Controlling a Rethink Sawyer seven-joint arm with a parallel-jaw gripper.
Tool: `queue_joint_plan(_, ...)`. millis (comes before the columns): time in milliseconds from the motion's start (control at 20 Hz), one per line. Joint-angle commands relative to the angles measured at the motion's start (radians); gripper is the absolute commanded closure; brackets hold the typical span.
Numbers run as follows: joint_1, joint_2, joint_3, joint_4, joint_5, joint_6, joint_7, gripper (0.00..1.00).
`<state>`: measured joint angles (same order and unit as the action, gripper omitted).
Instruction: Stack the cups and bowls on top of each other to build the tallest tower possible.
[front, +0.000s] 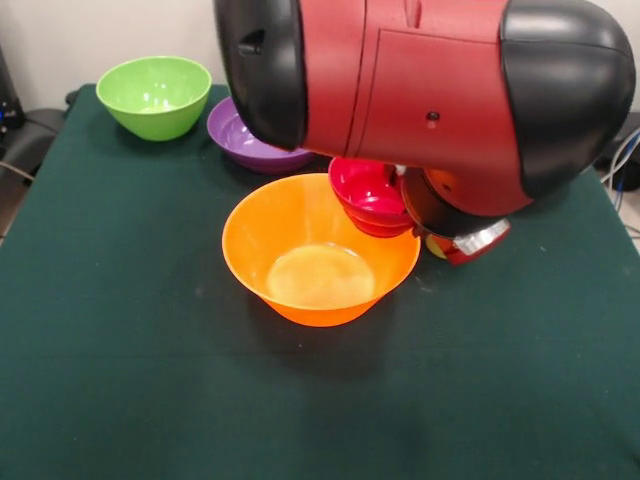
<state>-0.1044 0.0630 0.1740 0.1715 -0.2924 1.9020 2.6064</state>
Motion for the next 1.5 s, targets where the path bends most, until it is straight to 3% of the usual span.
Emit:
queue_joint_plan(50,0.043,0.004,0.039,0.010,-0.049,-0.052,0.296,1.00)
queue_joint_plan(750,0.036,-0.001,0.035,-0.010,-0.066,0.011,0.274,1.00)
queue_joint_plan(800,0.011,-0.021,-0.007,0.060,-0.037,-0.041,0.260,1.00)
queue_joint_plan(850,0.007,-0.025,-0.013,0.071,-0.034,-0.046,0.256,1.00)
queue_joint_plan(900,0.023,-0.067,-0.041,0.187,0.005,-0.114,0.289,1.00)
queue_joint_plan(1000,0.019,-0.103,-0.062,0.262,0.031,-0.145,0.294,1.00)
queue_joint_plan(1150,0.043,-0.115,-0.067,0.297,0.063,-0.164,0.331,1.00)
queue_joint_plan(1200,0.029,-0.079,-0.059,0.202,0.045,-0.111,0.306,1.00)
queue_joint_plan(1350,0.029,-0.055,-0.058,0.141,0.045,-0.067,0.296,1.00)
queue_joint_plan(1400,0.014,-0.161,-0.100,0.393,0.096,-0.206,0.314,1.00)
queue_joint_plan(1500,0.013,-0.192,-0.114,0.462,0.115,-0.233,0.311,1.00)
